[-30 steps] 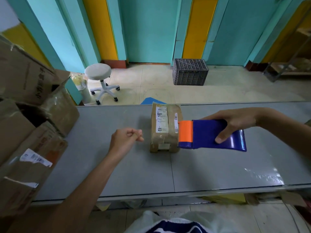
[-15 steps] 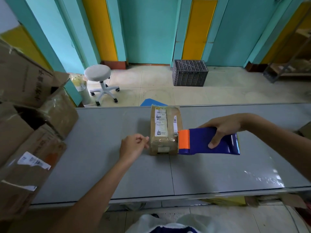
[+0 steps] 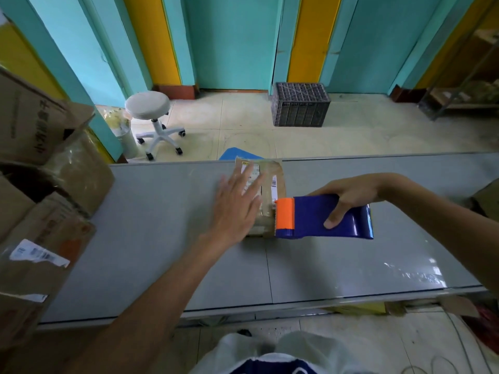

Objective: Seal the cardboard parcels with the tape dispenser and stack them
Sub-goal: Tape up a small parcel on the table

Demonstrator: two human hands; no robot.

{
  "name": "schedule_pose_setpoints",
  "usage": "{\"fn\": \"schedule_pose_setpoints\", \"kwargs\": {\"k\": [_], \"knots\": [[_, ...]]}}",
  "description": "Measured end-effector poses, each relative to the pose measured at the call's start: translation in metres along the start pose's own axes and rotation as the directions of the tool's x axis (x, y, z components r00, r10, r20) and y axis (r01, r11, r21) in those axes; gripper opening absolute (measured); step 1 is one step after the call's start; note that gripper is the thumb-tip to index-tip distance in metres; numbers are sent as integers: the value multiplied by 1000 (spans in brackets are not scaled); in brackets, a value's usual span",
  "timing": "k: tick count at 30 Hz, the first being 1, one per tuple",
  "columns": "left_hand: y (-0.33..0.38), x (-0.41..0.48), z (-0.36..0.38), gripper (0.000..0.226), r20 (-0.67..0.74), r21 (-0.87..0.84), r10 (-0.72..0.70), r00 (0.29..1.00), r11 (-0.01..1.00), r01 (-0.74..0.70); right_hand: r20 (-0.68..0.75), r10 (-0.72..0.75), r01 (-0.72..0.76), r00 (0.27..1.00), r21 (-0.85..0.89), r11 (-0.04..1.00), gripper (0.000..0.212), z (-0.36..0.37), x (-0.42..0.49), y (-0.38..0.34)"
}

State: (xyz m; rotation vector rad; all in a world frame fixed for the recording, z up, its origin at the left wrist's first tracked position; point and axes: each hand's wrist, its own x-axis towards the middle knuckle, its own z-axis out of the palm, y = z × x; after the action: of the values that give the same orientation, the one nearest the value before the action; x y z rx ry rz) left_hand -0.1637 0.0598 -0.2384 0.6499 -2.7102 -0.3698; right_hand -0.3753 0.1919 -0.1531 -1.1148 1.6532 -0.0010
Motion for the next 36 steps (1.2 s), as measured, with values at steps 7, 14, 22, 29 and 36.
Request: {"fn": "schedule_pose_setpoints", "kwargs": {"k": [7,14,22,29,36], "knots": [[-20,0,27,72,232,96,21,973,994,-44,23,-106,106,994,20,994,67,0,-8,19],[-18,3,30,76,209,47,27,978,998,-37,-11,-115,115,993,36,993,75,-4,-25,54],[-17,5,31,77,217,42,27,976,998,-37,-1,-140,140,990,89,986,75,-1,-22,69],[-12,7,29,79,211,49,32,977,998,-43,11,-83,82,996,78,994,58,6,8,71],[-8,8,34,67,173,19,11,985,1000,-14,-4,-99,99,995,28,995,70,6,24,55]]}}
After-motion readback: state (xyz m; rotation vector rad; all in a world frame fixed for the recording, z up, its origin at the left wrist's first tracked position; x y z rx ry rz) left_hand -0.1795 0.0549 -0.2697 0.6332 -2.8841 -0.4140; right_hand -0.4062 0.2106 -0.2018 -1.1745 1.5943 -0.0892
